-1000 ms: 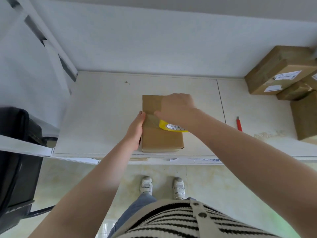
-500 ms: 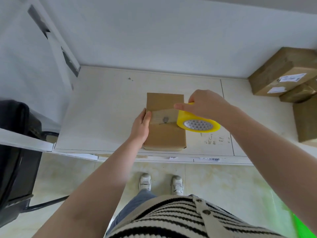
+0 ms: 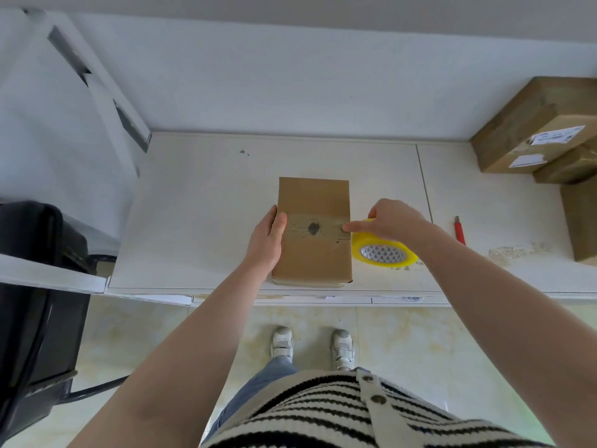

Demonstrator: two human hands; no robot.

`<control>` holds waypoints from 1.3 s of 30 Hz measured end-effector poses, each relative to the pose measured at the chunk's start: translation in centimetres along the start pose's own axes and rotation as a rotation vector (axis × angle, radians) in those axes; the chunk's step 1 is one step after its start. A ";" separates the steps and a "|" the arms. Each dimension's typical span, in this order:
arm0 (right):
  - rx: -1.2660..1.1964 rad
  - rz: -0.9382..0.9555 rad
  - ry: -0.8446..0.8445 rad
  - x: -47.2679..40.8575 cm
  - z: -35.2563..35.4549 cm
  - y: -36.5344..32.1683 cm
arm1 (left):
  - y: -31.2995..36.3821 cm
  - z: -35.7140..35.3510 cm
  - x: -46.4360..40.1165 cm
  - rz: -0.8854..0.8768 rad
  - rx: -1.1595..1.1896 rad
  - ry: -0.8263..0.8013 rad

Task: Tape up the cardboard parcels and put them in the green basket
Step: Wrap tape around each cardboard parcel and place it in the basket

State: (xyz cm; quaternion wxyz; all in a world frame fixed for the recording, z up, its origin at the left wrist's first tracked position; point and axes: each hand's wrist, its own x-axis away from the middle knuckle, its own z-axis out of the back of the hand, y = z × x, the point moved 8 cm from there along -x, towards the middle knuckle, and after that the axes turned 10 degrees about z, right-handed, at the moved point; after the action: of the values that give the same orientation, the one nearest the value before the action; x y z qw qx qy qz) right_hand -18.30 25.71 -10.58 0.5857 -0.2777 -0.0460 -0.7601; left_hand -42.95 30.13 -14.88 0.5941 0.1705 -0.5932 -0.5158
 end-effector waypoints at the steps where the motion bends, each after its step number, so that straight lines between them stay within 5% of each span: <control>1: -0.021 -0.011 -0.011 -0.2 -0.3 0.3 | 0.1 -0.1 0.1 -0.008 0.001 -0.003; 6: -0.098 -0.029 -0.074 -0.9 -1.5 1.0 | 0.1 -0.4 -0.2 0.002 -0.108 -0.007; 13: -0.055 -0.007 -0.116 -1.2 -1.5 0.9 | 4.4 -0.9 0.8 -0.249 -0.993 0.382; 17: -0.023 -0.001 -0.130 -1.2 -1.2 0.7 | 7.3 -6.2 1.0 -0.458 -1.060 0.306; 25: -0.070 -0.021 -0.120 -1.4 -1.9 1.1 | 6.2 -7.5 -0.1 -0.437 -1.220 0.259; 32: -0.096 -0.014 -0.136 -1.5 -2.0 1.1 | 4.3 -2.0 0.0 -0.213 -1.207 0.401; 39: -0.085 -0.005 -0.129 -1.5 -1.9 1.0 | 3.9 -1.9 -0.2 -0.114 -1.070 0.351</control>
State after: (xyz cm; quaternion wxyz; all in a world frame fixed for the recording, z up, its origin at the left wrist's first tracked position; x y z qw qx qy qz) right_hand -17.90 25.93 -13.16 0.5674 -0.3508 -0.0519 -0.7432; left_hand -39.63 31.11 -12.26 0.6590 -0.0394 -0.1313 -0.7396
